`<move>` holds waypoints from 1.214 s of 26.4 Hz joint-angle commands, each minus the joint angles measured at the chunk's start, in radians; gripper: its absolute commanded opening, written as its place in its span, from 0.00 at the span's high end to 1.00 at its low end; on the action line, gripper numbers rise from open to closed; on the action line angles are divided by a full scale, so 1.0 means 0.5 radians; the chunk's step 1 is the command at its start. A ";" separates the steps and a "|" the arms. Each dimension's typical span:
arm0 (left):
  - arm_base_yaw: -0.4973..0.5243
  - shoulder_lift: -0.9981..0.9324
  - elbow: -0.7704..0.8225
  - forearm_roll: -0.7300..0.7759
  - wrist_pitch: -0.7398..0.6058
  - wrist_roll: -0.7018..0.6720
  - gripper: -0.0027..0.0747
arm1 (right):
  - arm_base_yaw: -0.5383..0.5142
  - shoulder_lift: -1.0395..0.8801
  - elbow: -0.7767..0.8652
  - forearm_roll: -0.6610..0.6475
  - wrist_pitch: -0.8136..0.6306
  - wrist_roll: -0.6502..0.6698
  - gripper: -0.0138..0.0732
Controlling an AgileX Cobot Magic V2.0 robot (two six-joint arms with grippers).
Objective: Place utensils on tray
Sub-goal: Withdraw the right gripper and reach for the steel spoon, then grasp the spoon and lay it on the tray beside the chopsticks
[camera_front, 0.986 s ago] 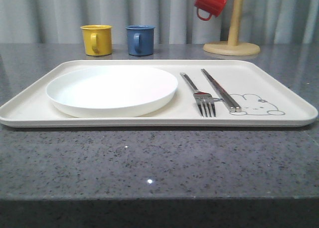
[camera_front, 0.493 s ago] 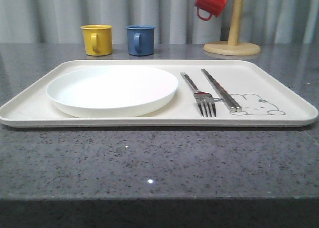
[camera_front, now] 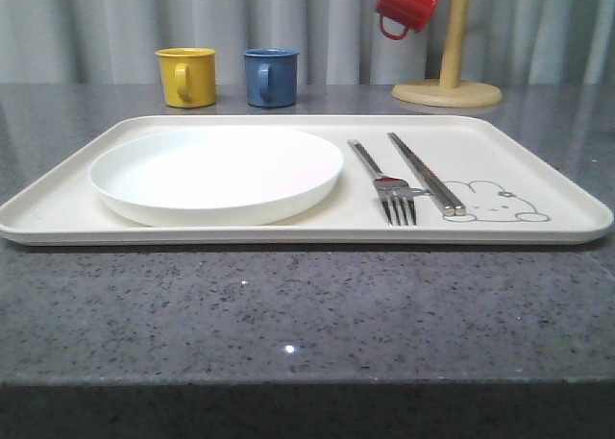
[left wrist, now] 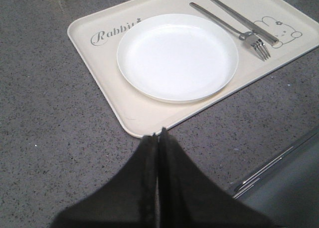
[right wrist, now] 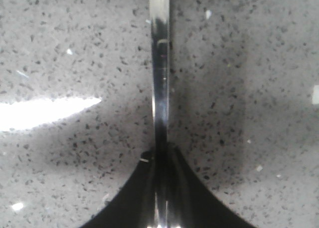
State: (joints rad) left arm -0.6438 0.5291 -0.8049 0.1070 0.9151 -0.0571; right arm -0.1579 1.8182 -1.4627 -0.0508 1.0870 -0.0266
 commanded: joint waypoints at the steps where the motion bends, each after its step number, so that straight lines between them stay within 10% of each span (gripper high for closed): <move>1: -0.019 0.006 -0.053 0.000 -0.138 -0.018 0.99 | 0.005 -0.156 -0.057 0.050 -0.005 -0.022 0.83; 15: -0.019 0.006 -0.053 0.000 -0.146 -0.018 0.99 | 0.739 -0.466 -0.055 0.541 0.114 0.053 0.83; 24: -0.019 0.006 -0.053 0.000 -0.146 -0.018 0.99 | 0.820 -0.220 -0.055 0.559 -0.090 0.444 0.82; 32: -0.019 0.006 -0.053 0.000 -0.146 -0.018 0.99 | 0.820 -0.155 -0.055 0.330 -0.117 0.573 0.56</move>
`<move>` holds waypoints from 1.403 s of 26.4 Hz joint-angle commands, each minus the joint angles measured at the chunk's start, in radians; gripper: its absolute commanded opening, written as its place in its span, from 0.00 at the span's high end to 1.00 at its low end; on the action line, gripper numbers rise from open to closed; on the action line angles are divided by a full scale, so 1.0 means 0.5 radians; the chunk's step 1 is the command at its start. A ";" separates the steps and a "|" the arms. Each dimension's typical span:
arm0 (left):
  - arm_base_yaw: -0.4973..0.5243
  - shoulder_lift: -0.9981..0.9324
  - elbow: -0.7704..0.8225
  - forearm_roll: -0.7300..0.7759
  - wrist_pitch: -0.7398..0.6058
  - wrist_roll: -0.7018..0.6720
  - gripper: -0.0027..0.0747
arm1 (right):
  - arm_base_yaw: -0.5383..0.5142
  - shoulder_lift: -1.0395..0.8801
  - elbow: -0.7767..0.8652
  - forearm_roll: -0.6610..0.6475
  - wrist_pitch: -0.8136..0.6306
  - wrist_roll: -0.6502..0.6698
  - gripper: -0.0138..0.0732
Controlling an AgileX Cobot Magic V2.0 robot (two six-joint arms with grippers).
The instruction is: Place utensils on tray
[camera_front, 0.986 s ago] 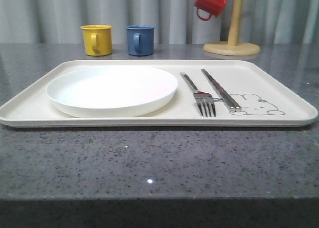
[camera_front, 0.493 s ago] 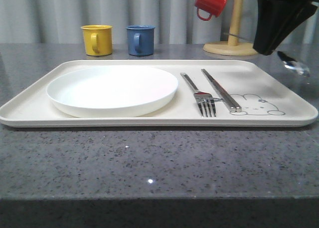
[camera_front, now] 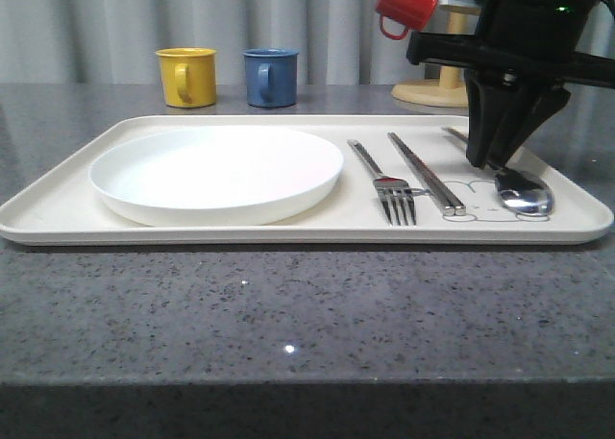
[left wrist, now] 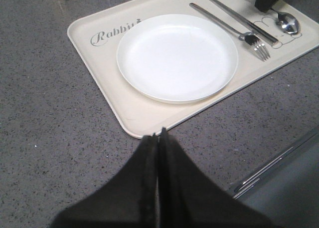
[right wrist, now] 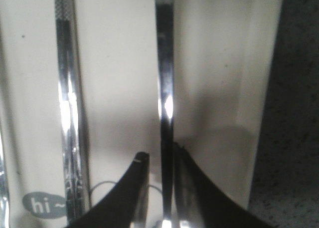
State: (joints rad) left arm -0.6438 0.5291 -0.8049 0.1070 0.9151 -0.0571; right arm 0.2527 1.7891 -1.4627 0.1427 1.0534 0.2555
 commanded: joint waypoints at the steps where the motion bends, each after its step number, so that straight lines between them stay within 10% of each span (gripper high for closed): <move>1: -0.019 0.006 -0.053 0.000 -0.146 -0.018 0.99 | -0.001 -0.097 -0.055 -0.067 -0.050 0.009 0.56; 17: -0.019 0.006 -0.053 0.000 -0.146 -0.018 0.99 | 0.590 -0.985 0.247 -0.373 -0.062 -0.452 0.56; 37: -0.019 0.006 -0.053 0.000 -0.206 -0.018 0.99 | 0.600 -2.430 1.183 -0.409 -0.158 -0.448 0.56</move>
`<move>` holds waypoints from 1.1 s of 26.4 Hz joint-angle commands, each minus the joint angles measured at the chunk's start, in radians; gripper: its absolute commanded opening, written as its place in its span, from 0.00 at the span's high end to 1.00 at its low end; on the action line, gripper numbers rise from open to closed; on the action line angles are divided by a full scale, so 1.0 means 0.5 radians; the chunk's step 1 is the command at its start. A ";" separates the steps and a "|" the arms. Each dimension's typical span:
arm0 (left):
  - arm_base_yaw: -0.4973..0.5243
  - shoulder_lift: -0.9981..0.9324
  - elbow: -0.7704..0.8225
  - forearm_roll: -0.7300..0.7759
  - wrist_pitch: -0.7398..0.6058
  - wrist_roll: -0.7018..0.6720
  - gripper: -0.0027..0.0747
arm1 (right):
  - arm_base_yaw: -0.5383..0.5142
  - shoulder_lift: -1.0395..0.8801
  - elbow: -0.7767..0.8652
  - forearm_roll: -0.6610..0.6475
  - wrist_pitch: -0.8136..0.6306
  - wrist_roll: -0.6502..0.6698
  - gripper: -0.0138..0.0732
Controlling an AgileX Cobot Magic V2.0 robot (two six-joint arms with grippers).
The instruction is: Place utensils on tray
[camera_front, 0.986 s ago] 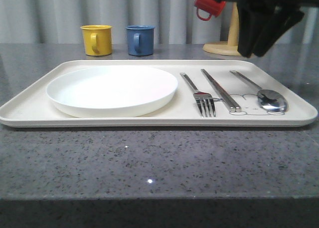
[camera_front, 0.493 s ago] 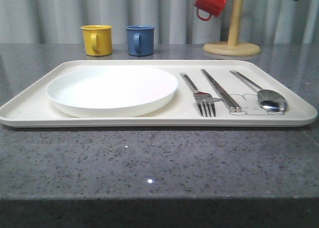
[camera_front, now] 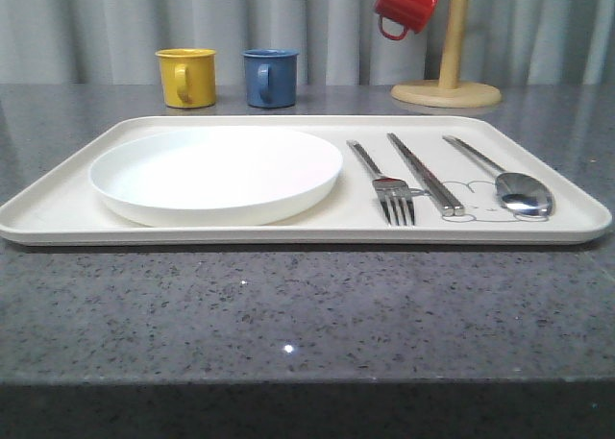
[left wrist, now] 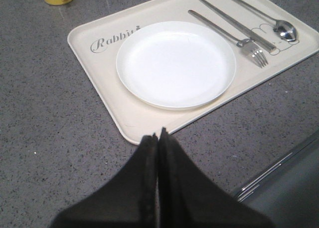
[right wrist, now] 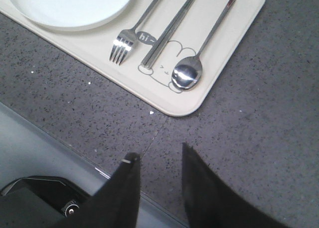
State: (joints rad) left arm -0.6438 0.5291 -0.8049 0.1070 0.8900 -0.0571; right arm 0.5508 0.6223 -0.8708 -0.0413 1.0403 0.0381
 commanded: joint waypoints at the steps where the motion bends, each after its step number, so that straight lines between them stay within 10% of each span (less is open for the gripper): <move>1: -0.019 0.006 -0.053 0.000 -0.156 -0.018 0.99 | 0.004 -0.140 0.019 -0.041 -0.132 -0.013 0.56; 8: -0.019 0.006 -0.053 0.000 -0.159 -0.018 0.99 | 0.004 -0.216 0.043 -0.041 -0.132 -0.013 0.60; 14: -0.019 0.006 -0.053 0.000 -0.151 -0.014 0.99 | 0.004 -0.216 0.043 -0.041 -0.134 -0.013 0.93; 29: -0.019 0.006 -0.053 0.101 -0.154 0.055 0.99 | 0.004 -0.216 0.043 -0.041 -0.116 -0.013 0.92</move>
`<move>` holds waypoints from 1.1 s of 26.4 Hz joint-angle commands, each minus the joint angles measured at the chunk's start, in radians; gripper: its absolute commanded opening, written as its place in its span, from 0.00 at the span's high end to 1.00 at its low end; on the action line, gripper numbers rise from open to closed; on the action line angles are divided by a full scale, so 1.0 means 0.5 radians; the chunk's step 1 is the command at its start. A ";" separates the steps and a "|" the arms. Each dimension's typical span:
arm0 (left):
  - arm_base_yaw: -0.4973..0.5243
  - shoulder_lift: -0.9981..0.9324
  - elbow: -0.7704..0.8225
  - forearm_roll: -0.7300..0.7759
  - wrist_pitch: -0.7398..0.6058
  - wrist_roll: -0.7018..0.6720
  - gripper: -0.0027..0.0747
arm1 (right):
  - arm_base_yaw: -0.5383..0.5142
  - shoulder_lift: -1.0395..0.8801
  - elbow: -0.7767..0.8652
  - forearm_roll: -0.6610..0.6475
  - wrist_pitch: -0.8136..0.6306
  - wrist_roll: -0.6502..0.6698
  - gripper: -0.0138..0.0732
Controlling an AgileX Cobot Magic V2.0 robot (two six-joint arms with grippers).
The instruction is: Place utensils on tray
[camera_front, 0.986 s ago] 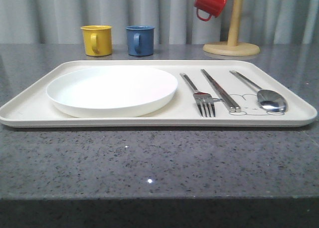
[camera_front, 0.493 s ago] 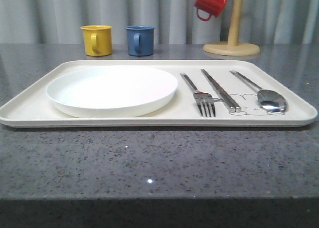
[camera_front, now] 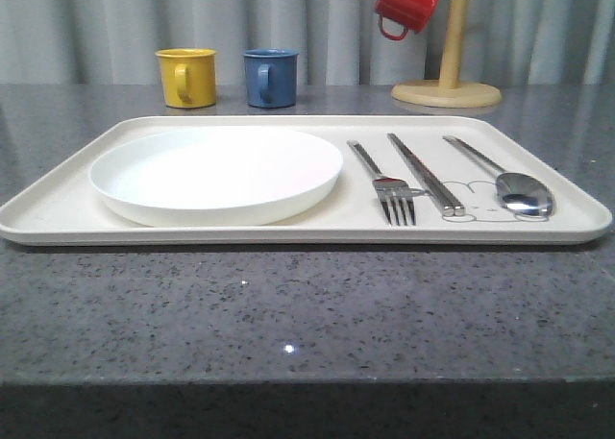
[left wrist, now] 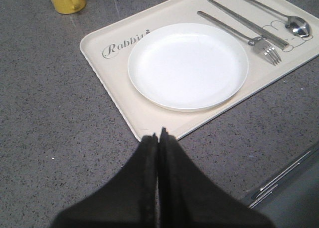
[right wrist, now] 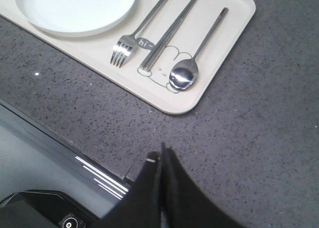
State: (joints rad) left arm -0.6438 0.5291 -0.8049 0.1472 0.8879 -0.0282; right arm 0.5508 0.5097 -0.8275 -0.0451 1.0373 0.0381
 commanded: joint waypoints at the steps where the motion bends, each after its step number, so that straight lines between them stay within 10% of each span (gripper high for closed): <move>1: -0.019 0.006 -0.053 0.021 -0.150 -0.002 0.99 | 0.004 0.009 -0.044 -0.033 -0.110 -0.013 0.92; 9: 0.020 -0.064 0.035 0.042 -0.272 -0.002 0.99 | 0.004 0.009 -0.044 -0.033 -0.113 -0.013 0.92; 21: 1.151 -1.018 1.442 -0.217 -1.706 -0.010 0.99 | 0.004 0.009 -0.044 -0.033 -0.111 -0.013 0.92; 29: 1.258 -1.117 1.618 -0.209 -1.860 -0.007 0.99 | 0.004 0.009 -0.044 -0.033 -0.107 -0.013 0.92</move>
State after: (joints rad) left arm -0.0059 -0.0037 0.0035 0.0491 0.0288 -0.0282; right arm 0.5508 0.5091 -0.8269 -0.0482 1.0408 0.0381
